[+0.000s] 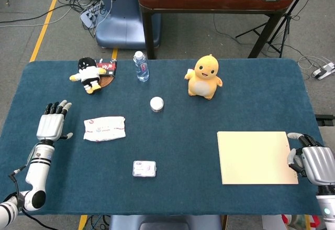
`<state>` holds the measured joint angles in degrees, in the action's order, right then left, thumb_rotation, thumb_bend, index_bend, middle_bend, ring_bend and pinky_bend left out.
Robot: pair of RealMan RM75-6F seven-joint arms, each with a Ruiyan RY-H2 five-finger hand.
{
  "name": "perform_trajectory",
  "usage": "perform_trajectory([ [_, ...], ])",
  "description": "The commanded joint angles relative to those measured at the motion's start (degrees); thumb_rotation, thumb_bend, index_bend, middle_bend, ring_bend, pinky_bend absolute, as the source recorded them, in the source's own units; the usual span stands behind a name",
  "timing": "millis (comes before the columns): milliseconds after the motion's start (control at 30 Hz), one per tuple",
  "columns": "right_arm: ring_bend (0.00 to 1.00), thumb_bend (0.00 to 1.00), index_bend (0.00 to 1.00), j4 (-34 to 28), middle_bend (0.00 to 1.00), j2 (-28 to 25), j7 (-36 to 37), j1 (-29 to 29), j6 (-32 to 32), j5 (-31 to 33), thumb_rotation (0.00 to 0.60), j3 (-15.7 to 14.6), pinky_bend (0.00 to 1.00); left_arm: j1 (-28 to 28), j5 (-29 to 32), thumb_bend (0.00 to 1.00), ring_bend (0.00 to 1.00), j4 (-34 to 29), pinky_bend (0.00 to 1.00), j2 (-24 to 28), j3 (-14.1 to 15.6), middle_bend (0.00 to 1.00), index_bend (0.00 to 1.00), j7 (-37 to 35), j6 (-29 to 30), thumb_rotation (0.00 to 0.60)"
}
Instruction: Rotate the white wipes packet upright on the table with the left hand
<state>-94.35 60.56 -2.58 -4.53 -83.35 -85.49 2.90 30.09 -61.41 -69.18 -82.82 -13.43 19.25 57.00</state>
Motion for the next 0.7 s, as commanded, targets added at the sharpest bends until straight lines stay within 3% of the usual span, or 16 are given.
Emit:
perform_trajectory([
  [33,0.24,0.21,0.29,-0.01,0.30,-0.03,0.10,-0.02,0.09,0.05,0.600,0.01,0.50,0.58,0.23,0.03,0.00,1.36,0.00,-0.79,-0.07,0.00,0.09,-1.06,-0.52,0.600],
  [700,0.24,0.21,0.29,0.29,0.30,-0.11,0.50,-0.08,0.55,0.91,0.600,0.37,0.50,3.07,0.70,0.03,0.00,8.71,0.00,-4.47,0.58,0.00,0.09,-5.00,-3.98,0.600],
])
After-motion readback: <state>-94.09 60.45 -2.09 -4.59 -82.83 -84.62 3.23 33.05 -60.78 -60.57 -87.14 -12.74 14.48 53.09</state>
